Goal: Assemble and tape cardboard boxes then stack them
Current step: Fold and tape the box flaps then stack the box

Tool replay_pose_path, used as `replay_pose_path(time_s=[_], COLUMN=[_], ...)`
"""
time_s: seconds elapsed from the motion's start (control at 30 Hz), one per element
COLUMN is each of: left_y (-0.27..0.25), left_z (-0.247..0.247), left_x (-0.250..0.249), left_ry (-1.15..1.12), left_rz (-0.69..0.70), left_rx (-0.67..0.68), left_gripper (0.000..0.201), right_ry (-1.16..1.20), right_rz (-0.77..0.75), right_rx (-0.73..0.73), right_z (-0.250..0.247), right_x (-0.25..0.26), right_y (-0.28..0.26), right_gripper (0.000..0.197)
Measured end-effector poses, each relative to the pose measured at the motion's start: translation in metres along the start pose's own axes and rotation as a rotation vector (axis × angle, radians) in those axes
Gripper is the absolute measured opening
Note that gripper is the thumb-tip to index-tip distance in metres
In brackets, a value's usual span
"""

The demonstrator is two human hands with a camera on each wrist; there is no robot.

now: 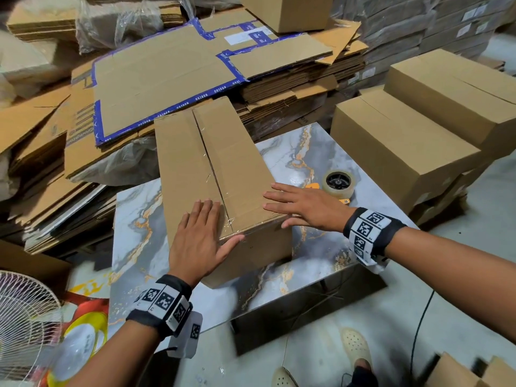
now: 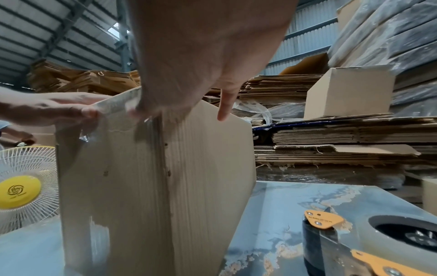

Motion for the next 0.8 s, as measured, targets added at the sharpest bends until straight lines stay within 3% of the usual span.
replay_pose_path(time_s=[0.2,0.3,0.37,0.43,0.53,0.6,0.67,0.8], left_y=[-0.001,-0.002,-0.002,-0.001,-0.001,0.0,0.001,0.001], left_z=[-0.001,-0.002,-0.002,-0.002,0.0,0.001,0.003,0.006], left_x=[-0.001,-0.001,-0.001,-0.001,0.0,0.0,0.0,0.001], left_ry=[0.0,-0.006,-0.008,-0.003,0.01,0.019,0.03,0.039], left_rz=[-0.004,0.003,0.014,0.019,0.021,0.021,0.019,0.019], left_rx=[0.011,0.013,0.011,0.014,0.016,0.021,0.012,0.015], left_gripper=[0.098,0.096,0.095,0.095,0.095,0.096,0.095,0.094], right_ry=[0.074,0.368,0.583,0.734,0.675,0.599,0.558,0.532], right_rz=[0.091,0.338,0.552,0.755,1.038,1.041,0.977,0.978], right_rx=[-0.021,-0.121,-0.341,-0.66,-1.116,-1.359,-1.484,-1.526], right_z=[0.003,0.006,0.012,0.019,0.024,0.032,0.041,0.047], right_x=[0.004,0.015,0.029,0.042,0.048,0.048,0.049,0.052], right_y=[-0.001,0.006,0.018,0.037,0.055,0.054,0.05,0.047], right_gripper=[0.056,0.073,0.079,0.078,0.063,0.054,0.051,0.052])
Point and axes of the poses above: each hand's wrist, its own y-axis towards the middle knuckle, its own z-axis out of the palm, x = y × z, the point moved 3 cm from there along y, towards the middle knuckle, and after that the axes turned 3 degrees about -z, right-handed, at the moved point
